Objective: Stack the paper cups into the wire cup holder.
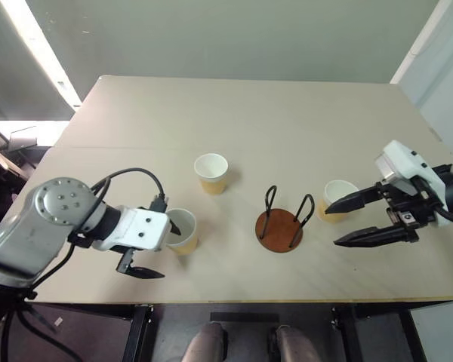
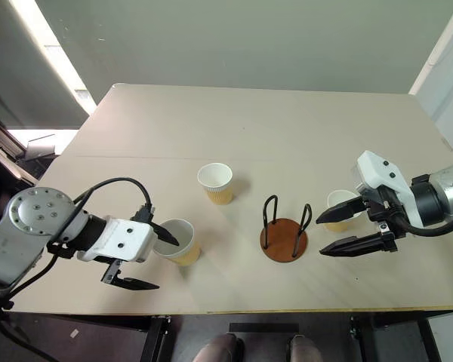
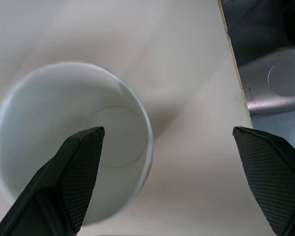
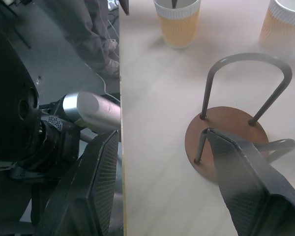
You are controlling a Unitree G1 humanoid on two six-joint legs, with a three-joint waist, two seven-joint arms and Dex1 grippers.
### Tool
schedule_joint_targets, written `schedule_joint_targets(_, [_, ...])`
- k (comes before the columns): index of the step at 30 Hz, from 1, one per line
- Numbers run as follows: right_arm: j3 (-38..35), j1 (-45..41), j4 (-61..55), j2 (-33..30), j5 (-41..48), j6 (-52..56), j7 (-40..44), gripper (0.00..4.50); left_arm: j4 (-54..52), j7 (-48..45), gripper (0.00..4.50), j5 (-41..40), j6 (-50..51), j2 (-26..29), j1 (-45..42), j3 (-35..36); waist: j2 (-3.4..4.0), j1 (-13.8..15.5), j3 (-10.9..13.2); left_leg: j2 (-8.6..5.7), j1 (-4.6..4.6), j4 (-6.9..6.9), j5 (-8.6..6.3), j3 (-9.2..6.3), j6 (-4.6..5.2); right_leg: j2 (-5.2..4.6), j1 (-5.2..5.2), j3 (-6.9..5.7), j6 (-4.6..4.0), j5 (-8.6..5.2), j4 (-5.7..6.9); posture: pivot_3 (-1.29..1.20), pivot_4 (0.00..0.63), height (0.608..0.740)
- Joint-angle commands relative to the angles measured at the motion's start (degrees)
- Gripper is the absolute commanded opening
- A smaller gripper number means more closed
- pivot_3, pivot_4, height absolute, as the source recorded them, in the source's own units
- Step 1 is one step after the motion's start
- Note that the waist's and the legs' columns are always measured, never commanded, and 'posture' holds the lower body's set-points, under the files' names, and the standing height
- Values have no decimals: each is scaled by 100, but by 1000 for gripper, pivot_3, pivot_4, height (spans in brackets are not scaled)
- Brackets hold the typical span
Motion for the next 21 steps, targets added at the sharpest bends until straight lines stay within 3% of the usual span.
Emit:
schedule_joint_targets(1, [-194, 8, -112, -2, 25, -100, -81, 2977, 111, -9, 3901, 192, -165, -143, -302, -133, 0, 0, 0, 0, 0, 1, 0, 0, 0, 0, 0, 0, 0, 0, 0, 0, 150, 740])
schedule_joint_targets(11, [-348, 163, -226, 133, 113, -193, -347, 2977, 184, -366, 233, 99, -113, -422, -825, -322, 0, -10, 0, 1, -2, 1, -2, 1, 2, 0, 0, 0, 1, 0, 1, 0, 150, 740])
schedule_joint_targets(12, [-385, 175, -213, 191, 113, -249, -388, 2977, 179, -427, 59, 45, -91, -426, -852, -304, 0, -10, 0, 1, -2, 1, -1, 1, 2, 0, 0, 0, 1, 0, 1, 0, 150, 740])
schedule_joint_targets(21, [-268, -241, 229, 310, -170, -834, -243, 2977, 50, -792, 59, -649, 450, -392, -1137, -220, 0, -13, 0, 1, -2, 3, -1, 1, 2, 0, 0, 0, 1, 1, 2, 0, 150, 740])
